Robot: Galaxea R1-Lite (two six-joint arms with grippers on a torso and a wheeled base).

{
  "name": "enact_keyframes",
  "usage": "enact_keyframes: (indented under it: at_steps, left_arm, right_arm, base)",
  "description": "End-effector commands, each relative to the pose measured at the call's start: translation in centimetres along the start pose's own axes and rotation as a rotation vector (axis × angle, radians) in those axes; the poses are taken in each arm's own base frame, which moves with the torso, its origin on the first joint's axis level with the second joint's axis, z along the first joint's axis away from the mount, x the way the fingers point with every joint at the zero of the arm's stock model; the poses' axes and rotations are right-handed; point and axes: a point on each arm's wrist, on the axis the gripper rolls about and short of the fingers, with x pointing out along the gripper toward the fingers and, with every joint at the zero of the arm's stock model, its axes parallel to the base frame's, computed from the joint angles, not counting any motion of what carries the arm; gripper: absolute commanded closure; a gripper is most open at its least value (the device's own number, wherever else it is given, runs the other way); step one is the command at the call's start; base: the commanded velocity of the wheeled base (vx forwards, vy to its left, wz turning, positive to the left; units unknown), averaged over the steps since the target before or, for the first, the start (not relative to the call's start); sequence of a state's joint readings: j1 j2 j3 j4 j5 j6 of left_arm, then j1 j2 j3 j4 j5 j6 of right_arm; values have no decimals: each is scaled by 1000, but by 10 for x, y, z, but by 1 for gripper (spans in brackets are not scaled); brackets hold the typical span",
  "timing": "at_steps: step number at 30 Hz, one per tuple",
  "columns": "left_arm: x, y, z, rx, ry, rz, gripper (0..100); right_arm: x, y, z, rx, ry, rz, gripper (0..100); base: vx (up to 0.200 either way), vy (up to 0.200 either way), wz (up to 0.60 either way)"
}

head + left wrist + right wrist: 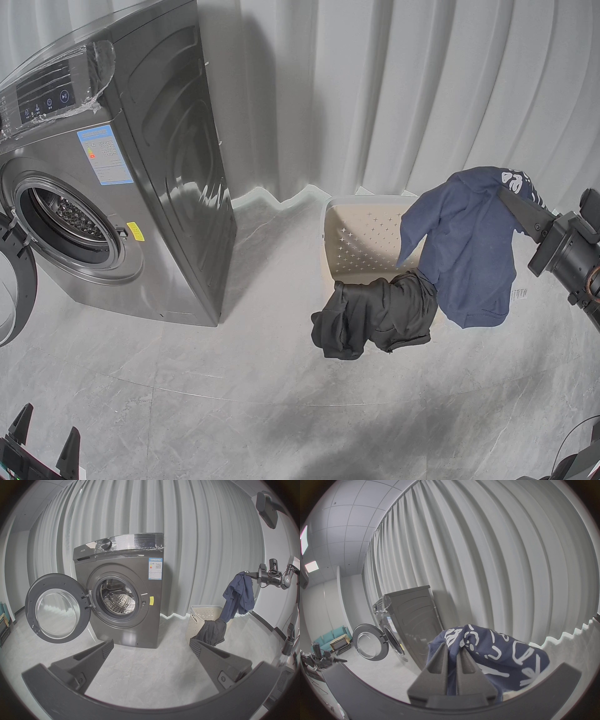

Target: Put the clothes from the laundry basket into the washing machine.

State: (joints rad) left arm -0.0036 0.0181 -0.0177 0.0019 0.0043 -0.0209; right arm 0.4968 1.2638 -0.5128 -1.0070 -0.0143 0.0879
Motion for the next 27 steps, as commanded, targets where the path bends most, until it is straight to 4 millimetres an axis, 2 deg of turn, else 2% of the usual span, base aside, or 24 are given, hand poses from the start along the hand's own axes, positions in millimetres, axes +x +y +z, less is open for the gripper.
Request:
enact_keyframes:
  at_steps: [1, 27]
  left_arm:
    - [0, 0, -4, -1, -2, 1, 0]
    - [0, 0, -4, -1, -2, 1, 0]
  right_arm:
    - [0, 2, -1, 3, 2, 11, 100]
    - [0, 2, -2, 7, 10, 29, 100]
  base:
    - [0, 200, 0]
    - [0, 200, 0]
